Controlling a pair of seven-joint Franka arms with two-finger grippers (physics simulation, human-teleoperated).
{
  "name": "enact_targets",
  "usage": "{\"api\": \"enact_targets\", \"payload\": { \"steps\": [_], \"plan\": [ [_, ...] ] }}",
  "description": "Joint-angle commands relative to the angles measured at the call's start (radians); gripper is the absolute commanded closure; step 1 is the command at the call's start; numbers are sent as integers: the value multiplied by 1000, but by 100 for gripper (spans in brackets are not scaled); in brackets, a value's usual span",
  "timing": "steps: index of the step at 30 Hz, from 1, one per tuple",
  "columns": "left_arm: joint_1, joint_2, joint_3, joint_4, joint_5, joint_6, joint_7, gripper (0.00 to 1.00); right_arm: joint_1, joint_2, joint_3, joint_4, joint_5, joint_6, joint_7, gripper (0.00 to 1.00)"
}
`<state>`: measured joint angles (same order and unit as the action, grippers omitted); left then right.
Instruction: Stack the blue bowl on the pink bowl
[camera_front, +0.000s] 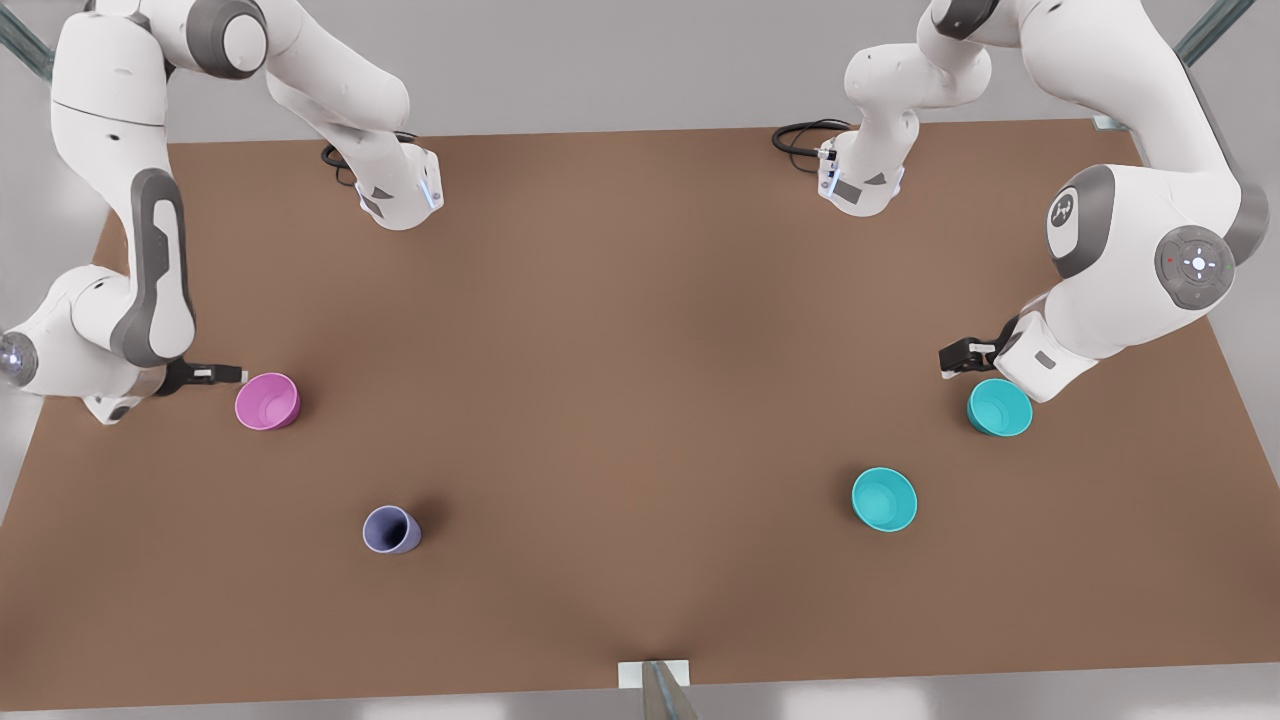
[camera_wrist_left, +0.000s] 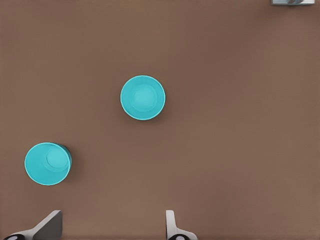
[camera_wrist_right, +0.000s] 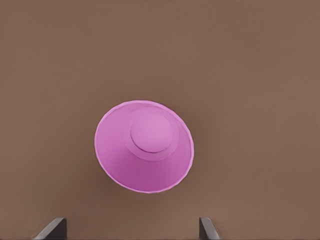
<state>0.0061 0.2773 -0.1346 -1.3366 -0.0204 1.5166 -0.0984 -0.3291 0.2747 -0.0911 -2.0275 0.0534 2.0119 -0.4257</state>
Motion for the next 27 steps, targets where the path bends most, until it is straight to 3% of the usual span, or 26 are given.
{"api": "enact_targets", "payload": {
  "steps": [1, 5, 15, 23, 24, 25, 26, 27],
  "plan": [
    [0, -1, 0, 0, 0, -1, -9, 0, -1, -23, -1, -76, 2, 469, -291, 0],
    [0, 2, 1, -1, 0, -1, -9, 0, 5, 12, -1, -83, -29, 559, -295, 0],
    [-5, -26, -11, 0, -1, -27, -10, 0, -31, 54, -5, -217, -20, 558, -263, 0],
    [0, -24, -6, 0, 0, -30, -10, 0, -39, 129, -2, -211, 59, 567, -266, 0],
    [-1, -24, -10, 0, 0, -32, -14, 0, -39, 129, -2, -211, 59, 567, -266, 4],
    [-1, -24, -8, 0, 0, -33, -14, 0, -39, 129, -2, -212, 59, 567, -266, 20],
    [0, -24, -5, 0, 2, -32, -12, 0, -38, 129, -1, -212, 65, 567, -268, 53],
    [14, -23, -5, 0, 0, -32, -10, 0, -38, 129, 1, -214, 65, 567, -266, 70]
  ]
}}
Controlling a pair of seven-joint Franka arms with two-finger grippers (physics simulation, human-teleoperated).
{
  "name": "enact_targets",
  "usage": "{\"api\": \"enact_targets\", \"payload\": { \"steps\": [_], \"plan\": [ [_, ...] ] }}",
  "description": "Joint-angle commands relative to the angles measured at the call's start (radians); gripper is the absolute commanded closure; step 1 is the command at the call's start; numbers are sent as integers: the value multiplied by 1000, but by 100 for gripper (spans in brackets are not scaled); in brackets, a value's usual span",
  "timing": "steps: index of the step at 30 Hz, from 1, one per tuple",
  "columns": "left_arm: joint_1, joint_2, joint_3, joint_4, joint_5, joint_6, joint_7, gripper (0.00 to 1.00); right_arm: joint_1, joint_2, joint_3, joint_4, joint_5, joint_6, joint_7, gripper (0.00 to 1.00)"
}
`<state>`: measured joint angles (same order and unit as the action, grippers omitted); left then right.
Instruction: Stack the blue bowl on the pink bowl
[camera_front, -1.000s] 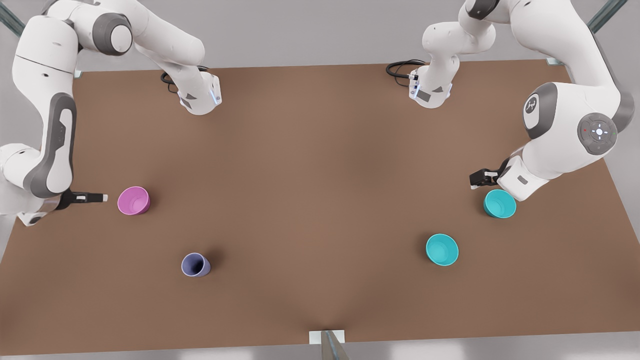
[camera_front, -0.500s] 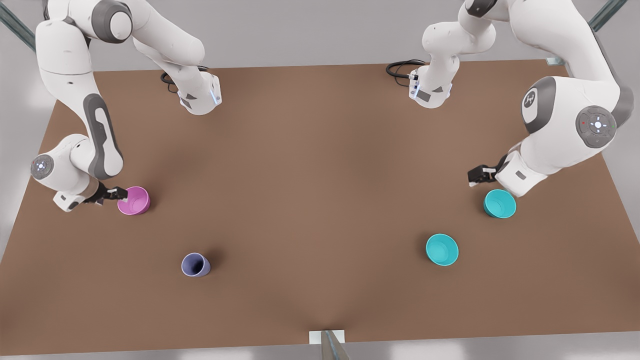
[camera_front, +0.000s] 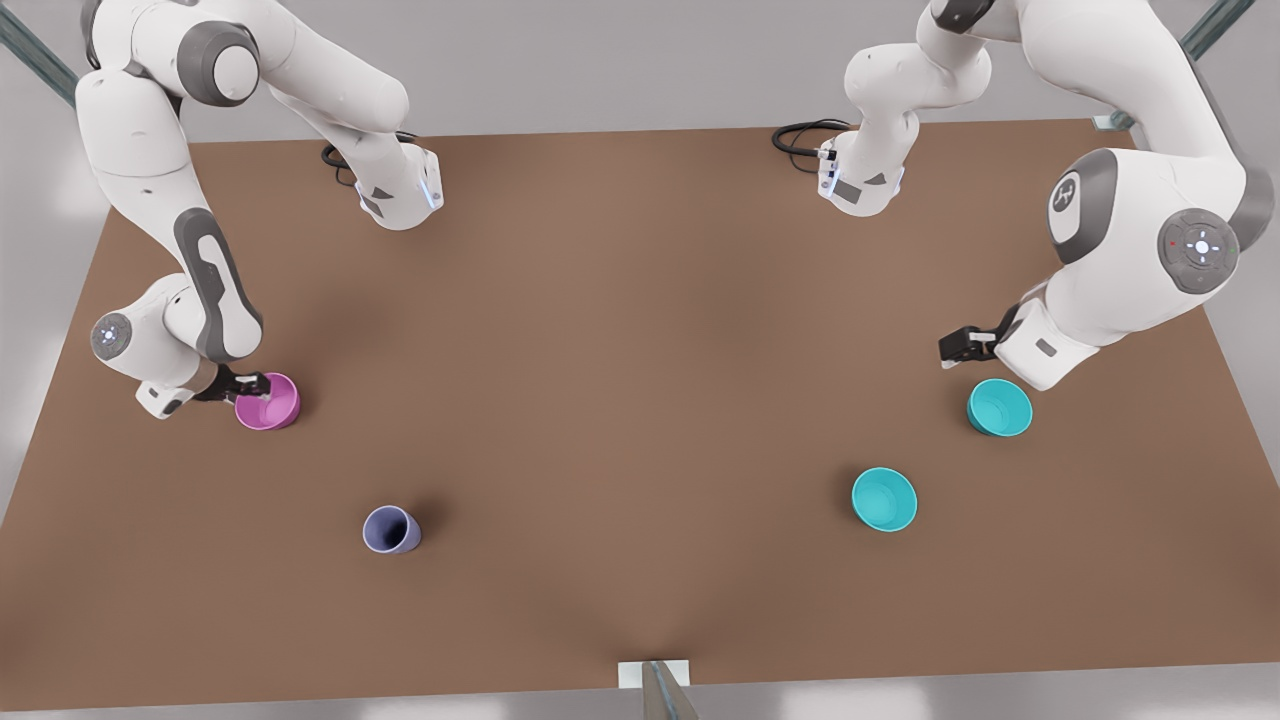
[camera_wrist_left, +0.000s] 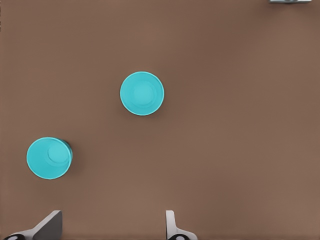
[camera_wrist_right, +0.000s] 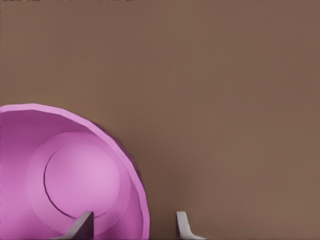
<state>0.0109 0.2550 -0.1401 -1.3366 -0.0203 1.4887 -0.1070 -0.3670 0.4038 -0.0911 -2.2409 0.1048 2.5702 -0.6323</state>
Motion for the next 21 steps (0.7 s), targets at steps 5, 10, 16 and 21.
{"api": "enact_targets", "payload": {
  "steps": [5, 10, 16, 21],
  "plan": [
    [7, -2, -1, 0, 0, -4, -2, 0, 13, -8, 14, 6, 35, -1, -55, 79],
    [6, -16, -7, 2, -1, -27, -5, 0, 25, -79, 180, 12, 171, -88, -29, 79],
    [4, -33, -9, 2, -3, -64, -3, 0, 335, -109, 188, 314, 216, -438, 316, 79],
    [6, -34, -9, 2, -4, -107, -2, 0, 611, -37, 188, 495, 331, -453, 778, 79]
  ]
}}
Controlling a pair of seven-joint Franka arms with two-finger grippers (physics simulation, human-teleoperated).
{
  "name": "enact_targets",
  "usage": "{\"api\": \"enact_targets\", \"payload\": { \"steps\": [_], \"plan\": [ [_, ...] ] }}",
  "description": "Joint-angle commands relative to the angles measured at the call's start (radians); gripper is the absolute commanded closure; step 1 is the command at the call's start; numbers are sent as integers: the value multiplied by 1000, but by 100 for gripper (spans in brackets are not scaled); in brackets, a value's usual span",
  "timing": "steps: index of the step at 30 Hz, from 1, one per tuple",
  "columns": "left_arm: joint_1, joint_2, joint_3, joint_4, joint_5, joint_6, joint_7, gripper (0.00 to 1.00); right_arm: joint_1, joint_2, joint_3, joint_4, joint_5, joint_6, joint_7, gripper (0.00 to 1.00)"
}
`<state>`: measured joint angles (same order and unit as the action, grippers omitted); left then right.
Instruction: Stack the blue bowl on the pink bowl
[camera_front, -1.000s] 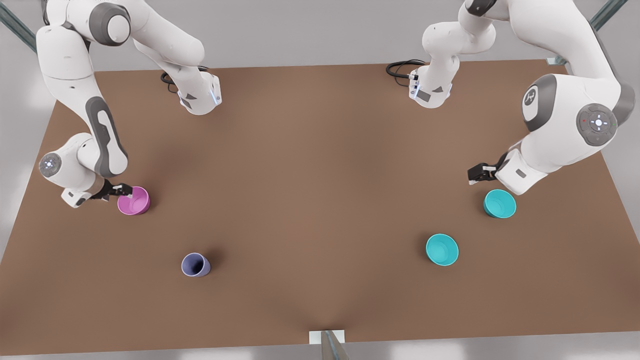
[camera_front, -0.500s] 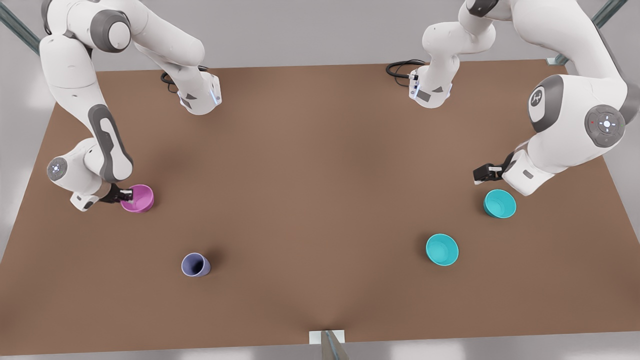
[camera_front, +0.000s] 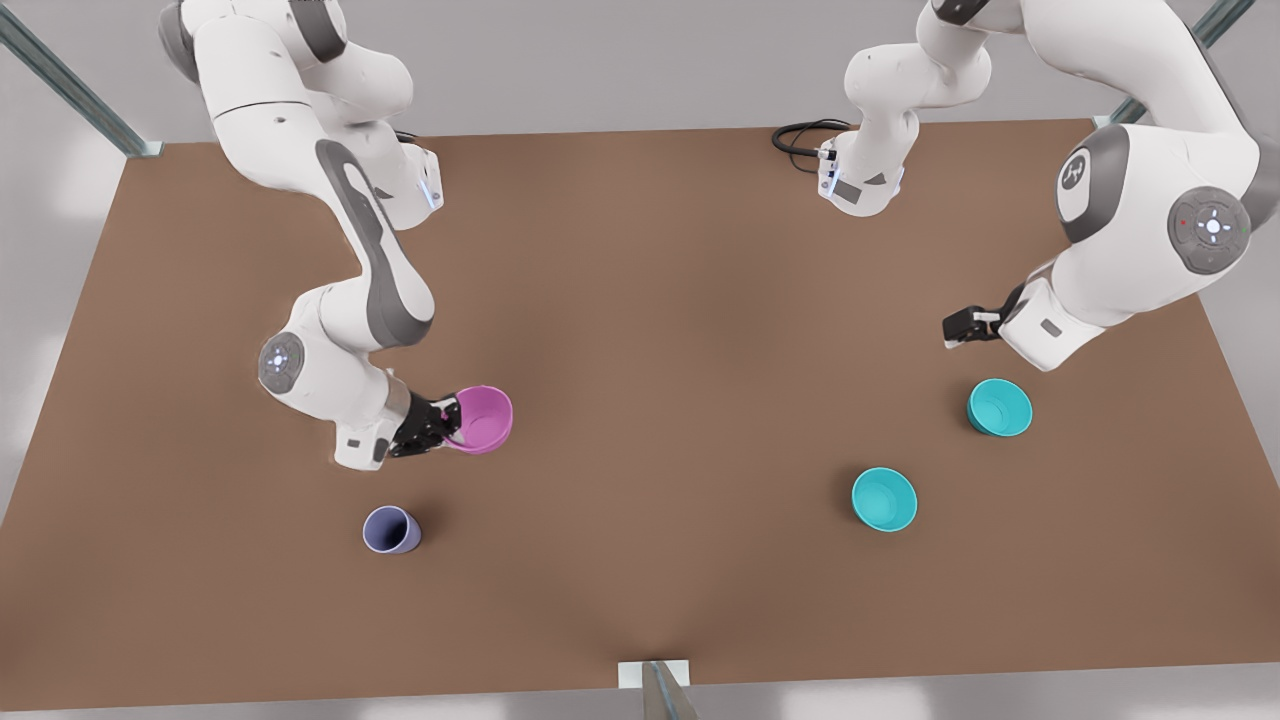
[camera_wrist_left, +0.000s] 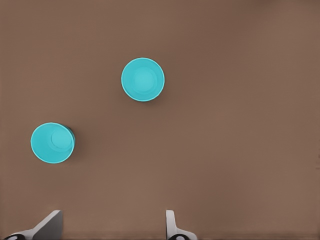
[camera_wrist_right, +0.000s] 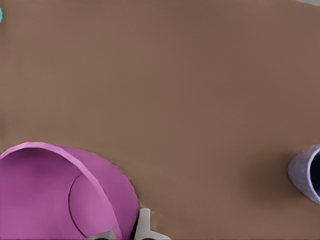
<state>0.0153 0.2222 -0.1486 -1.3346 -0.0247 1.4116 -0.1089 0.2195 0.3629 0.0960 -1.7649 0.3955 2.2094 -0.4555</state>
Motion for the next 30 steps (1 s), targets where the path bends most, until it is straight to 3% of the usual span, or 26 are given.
{"api": "enact_targets", "payload": {
  "steps": [1, 6, 8, 14, 18, 19, 24, 25, 26, 27, 28, 30],
  "plan": [
    [5, 0, 1, 0, -1, -30, 0, 0, 83, 65, -1, 87, 39, -79, 687, 79],
    [6, -1, 3, 0, 0, -31, 2, 0, 244, 401, -1, 487, 36, -59, 1172, 79],
    [6, 0, 3, 0, 3, -30, 2, 0, 273, 494, -1, 565, 37, 18, 1259, 79],
    [6, 0, 4, 0, 2, -30, 0, 0, 365, 639, -9, 571, 23, 242, 1296, 79],
    [9, 0, 4, 0, 2, -30, 0, 0, 367, 666, -9, 579, 19, 276, 1291, 79],
    [9, -1, 4, 0, 2, -30, 0, 0, 371, 666, -9, 579, 19, 299, 1293, 1],
    [9, -1, 3, 2, 3, -30, 2, 0, 365, 607, -12, 573, 20, 303, 1293, 0],
    [9, 0, 3, 2, 3, -30, 0, 0, 327, 487, -36, 521, 20, 201, 1287, 0],
    [9, -1, 4, 2, 3, -30, 2, 0, 239, 390, -39, 532, 26, -43, 1189, 0],
    [9, -1, 4, 2, 3, -30, 2, 0, 163, 340, -38, 530, 25, -211, 1108, 0],
    [9, 0, 4, 2, 3, -30, 0, 0, 39, 278, -42, 529, 22, -515, 866, 0],
    [9, 0, 3, 0, 2, -30, 0, 0, -170, 173, -67, 545, -75, -856, 707, 0]
  ]
}}
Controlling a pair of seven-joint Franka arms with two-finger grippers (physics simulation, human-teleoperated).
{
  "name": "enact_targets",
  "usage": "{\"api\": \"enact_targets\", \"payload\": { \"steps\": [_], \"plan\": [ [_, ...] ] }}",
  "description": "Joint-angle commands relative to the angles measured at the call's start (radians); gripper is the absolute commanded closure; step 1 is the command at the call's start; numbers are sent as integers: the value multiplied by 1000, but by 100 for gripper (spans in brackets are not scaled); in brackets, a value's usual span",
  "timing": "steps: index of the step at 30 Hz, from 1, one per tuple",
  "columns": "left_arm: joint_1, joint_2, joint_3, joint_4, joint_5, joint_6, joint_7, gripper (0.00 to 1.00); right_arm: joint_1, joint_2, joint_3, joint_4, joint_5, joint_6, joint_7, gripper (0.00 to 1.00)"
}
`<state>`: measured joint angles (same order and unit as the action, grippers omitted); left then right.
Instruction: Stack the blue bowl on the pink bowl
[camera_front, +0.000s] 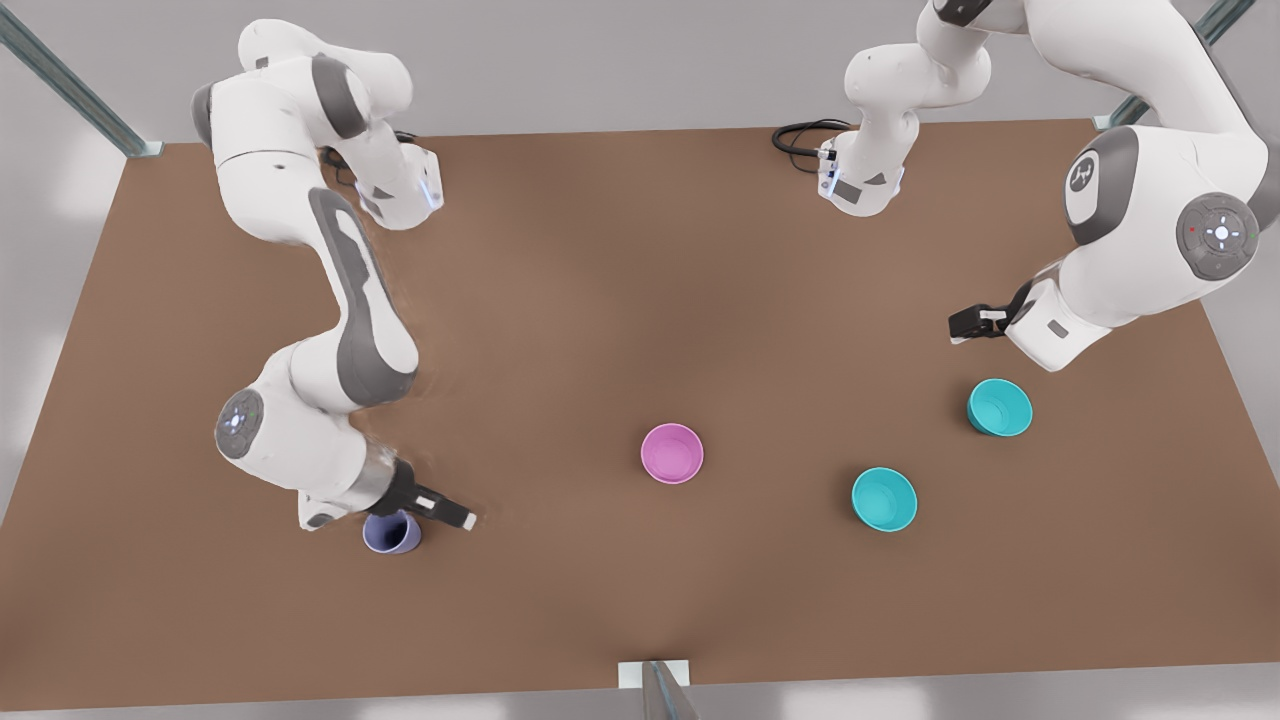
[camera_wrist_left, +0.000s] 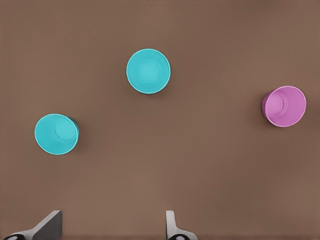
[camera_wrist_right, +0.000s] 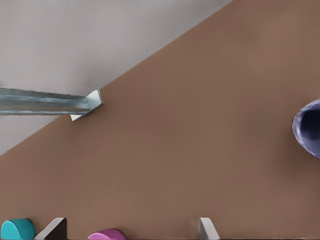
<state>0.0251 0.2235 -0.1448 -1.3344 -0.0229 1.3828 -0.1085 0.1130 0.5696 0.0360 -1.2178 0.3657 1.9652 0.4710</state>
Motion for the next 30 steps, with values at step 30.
{"api": "enact_targets", "payload": {
  "steps": [30],
  "plan": [
    [273, 451, 274, -325, -221, 667, 1046, 0, -157, -425, -13, -184, -386, -577, -561, 0]
  ]
}}
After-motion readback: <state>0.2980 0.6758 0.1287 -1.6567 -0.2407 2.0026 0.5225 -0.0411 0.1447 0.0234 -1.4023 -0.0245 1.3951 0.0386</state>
